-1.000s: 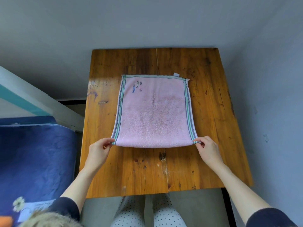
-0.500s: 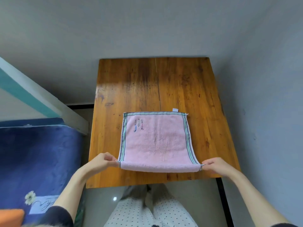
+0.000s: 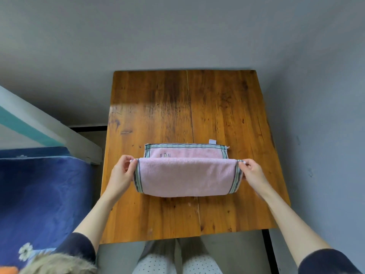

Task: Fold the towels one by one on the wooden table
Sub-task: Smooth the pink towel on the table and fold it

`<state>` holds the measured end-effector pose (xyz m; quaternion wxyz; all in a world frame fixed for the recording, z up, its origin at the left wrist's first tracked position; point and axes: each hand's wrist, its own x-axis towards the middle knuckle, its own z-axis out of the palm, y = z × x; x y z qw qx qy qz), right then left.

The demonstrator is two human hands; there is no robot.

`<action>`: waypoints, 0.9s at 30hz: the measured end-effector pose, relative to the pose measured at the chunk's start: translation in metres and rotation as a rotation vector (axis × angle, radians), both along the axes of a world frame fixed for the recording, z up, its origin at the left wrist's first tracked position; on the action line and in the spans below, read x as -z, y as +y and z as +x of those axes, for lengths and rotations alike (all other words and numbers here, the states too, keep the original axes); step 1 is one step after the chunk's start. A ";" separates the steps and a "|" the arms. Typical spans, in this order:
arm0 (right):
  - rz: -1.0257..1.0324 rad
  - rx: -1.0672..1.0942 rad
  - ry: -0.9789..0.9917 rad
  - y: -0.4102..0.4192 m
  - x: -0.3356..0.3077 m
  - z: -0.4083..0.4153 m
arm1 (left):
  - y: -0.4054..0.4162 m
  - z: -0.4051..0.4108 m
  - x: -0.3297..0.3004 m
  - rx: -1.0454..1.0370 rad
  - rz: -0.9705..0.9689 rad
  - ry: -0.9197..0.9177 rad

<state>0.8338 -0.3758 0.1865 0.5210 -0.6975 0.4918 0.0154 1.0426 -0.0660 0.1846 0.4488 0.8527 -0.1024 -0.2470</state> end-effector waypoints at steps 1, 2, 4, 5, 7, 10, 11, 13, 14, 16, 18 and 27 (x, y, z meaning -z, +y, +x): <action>-0.030 0.018 -0.001 -0.002 0.006 0.009 | -0.007 0.006 0.006 -0.008 0.010 -0.030; -0.063 0.032 0.006 -0.004 0.012 0.017 | -0.013 0.012 0.012 -0.016 0.026 -0.054; -0.117 0.063 0.015 -0.007 0.024 0.032 | -0.023 0.021 0.026 -0.026 0.057 -0.083; -0.140 0.072 0.014 -0.009 0.031 0.038 | -0.027 0.025 0.032 -0.029 0.069 -0.095; -0.182 0.071 0.025 -0.012 0.044 0.049 | -0.035 0.033 0.044 -0.034 0.091 -0.117; -0.191 0.089 0.048 -0.015 0.060 0.058 | -0.044 0.039 0.056 -0.040 0.126 -0.139; -0.192 0.098 0.056 -0.015 0.064 0.060 | -0.046 0.040 0.059 -0.042 0.137 -0.146; -0.204 0.119 0.055 -0.015 0.069 0.062 | -0.050 0.040 0.065 -0.042 0.169 -0.162; -0.208 0.127 0.053 -0.015 0.072 0.063 | -0.051 0.040 0.068 -0.046 0.187 -0.164; -0.219 0.145 0.050 -0.015 0.075 0.063 | -0.052 0.041 0.072 -0.058 0.210 -0.146; -0.240 0.162 0.043 -0.015 0.078 0.064 | -0.054 0.043 0.076 -0.067 0.224 -0.118; -0.340 0.198 0.052 -0.014 0.087 0.072 | -0.061 0.047 0.087 -0.117 0.251 -0.183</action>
